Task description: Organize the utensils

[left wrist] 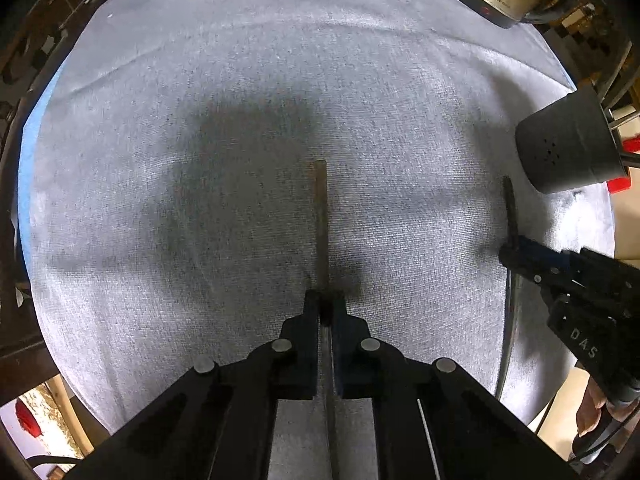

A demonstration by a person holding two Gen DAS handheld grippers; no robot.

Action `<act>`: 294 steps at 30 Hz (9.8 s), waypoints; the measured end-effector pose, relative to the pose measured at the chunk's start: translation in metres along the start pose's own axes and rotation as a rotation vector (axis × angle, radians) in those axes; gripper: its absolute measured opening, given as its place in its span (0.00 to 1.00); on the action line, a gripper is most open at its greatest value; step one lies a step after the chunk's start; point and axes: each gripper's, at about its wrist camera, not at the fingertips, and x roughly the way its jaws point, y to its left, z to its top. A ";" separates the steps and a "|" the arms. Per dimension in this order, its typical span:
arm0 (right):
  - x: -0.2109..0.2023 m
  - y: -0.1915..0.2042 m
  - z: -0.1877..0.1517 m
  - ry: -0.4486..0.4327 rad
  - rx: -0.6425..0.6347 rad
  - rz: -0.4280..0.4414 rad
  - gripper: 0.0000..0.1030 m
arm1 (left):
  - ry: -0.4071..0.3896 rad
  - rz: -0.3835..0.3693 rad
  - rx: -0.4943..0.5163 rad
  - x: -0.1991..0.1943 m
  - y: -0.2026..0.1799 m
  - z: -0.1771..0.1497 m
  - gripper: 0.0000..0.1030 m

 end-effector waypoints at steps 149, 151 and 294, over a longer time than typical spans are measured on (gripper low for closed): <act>-0.255 -0.019 -0.152 -1.300 0.103 -0.140 0.06 | -1.133 -0.342 0.071 -0.242 -0.102 -0.087 0.05; -0.252 -0.020 -0.145 -1.293 0.100 -0.138 0.06 | -1.127 -0.341 0.094 -0.239 -0.111 -0.076 0.05; -0.193 0.008 -0.167 -0.958 0.040 -0.191 0.82 | -0.823 -0.078 0.186 -0.156 -0.097 -0.114 0.94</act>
